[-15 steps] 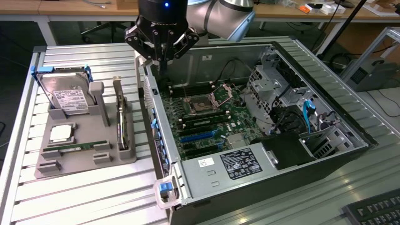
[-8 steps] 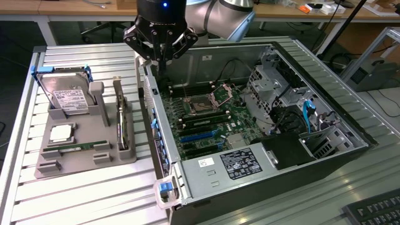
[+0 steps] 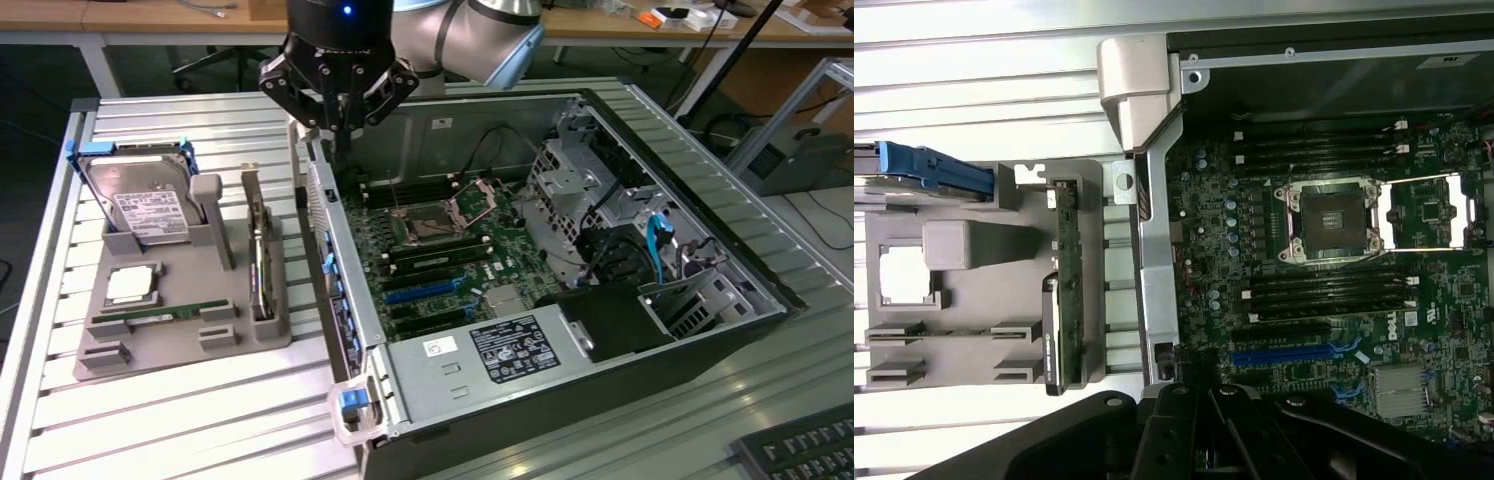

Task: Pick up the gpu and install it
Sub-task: 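Reach for the gpu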

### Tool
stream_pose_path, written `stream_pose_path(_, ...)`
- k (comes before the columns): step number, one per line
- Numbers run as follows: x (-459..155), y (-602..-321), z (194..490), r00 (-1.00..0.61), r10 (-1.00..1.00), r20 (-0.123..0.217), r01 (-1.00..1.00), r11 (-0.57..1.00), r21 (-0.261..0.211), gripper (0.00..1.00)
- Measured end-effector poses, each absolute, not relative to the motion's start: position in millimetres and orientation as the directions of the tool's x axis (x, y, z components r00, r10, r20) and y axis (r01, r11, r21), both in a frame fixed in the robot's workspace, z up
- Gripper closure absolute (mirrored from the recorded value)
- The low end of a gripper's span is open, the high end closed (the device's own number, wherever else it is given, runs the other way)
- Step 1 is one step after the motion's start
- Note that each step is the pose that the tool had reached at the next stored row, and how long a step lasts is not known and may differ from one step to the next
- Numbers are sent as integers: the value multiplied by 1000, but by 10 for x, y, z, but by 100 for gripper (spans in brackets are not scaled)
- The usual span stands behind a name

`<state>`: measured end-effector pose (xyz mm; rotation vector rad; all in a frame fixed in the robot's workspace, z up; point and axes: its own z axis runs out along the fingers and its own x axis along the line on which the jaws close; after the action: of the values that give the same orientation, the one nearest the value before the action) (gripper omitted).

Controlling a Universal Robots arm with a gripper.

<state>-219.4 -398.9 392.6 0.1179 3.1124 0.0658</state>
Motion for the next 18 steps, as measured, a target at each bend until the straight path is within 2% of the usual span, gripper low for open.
stream_pose_path(18, -2290, -3989, 3924, -997, 76, -25, 75, 996, 43, 89)
